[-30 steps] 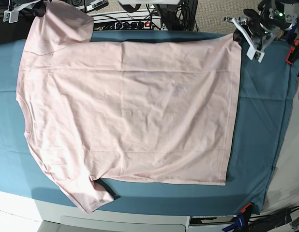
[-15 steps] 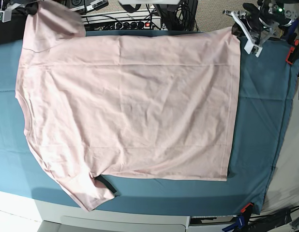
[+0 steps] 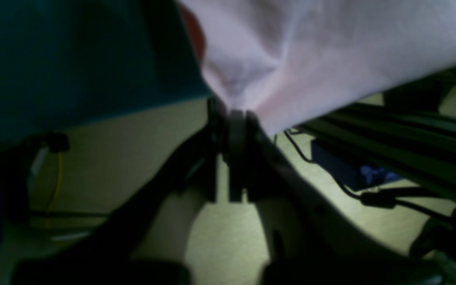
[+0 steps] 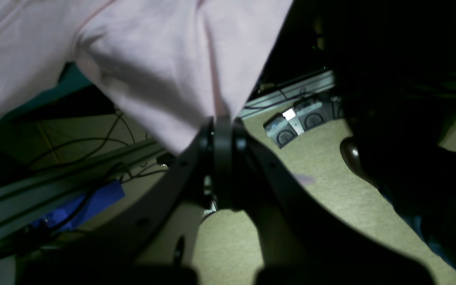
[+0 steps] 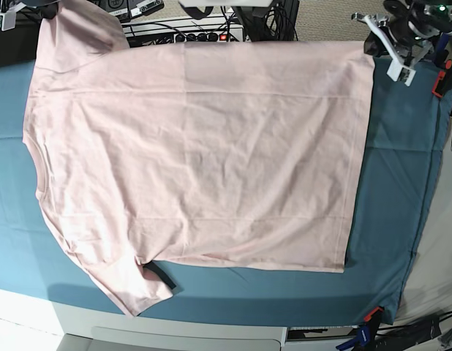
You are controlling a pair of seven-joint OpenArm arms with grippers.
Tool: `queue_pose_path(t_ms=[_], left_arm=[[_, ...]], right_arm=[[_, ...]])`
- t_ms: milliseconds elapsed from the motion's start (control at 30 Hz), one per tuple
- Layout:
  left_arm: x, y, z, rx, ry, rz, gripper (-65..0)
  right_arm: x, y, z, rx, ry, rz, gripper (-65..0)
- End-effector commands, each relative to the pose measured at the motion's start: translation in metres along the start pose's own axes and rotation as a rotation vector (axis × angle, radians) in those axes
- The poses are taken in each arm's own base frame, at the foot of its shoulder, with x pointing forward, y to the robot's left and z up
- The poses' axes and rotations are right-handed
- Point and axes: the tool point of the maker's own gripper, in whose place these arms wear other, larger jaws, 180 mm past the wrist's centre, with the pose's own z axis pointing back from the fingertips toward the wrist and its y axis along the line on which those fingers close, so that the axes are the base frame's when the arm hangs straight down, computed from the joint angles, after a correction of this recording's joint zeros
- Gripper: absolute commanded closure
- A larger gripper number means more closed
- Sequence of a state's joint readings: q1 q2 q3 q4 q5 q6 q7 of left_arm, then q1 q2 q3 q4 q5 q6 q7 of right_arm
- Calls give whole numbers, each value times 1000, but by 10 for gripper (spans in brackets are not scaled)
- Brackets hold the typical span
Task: Fold the T-shirt properly
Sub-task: 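Pull the shirt's shoulder edge away from the hem with both grippers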
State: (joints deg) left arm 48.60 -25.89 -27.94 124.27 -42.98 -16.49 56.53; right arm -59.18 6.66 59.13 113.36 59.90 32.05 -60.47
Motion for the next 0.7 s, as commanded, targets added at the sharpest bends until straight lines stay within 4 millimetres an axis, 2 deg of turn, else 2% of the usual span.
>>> queue_pose_path(t_ms=[0,200,433,667], left_arm=[[0,0,5,-3,1,-9,0],[-3,-1,6,-7,16,-4,0],[-19,-11,9,-50,59,0,0],[-29,-16,12,-71,86,6,0]], right_arm=[[4,-3,7,-9,-6,22,0],[-1,-4,9,-15,18,22,0],[-10,-12,18,-42,57,24,0],[-5,-26,39,-80,47,-2,0]])
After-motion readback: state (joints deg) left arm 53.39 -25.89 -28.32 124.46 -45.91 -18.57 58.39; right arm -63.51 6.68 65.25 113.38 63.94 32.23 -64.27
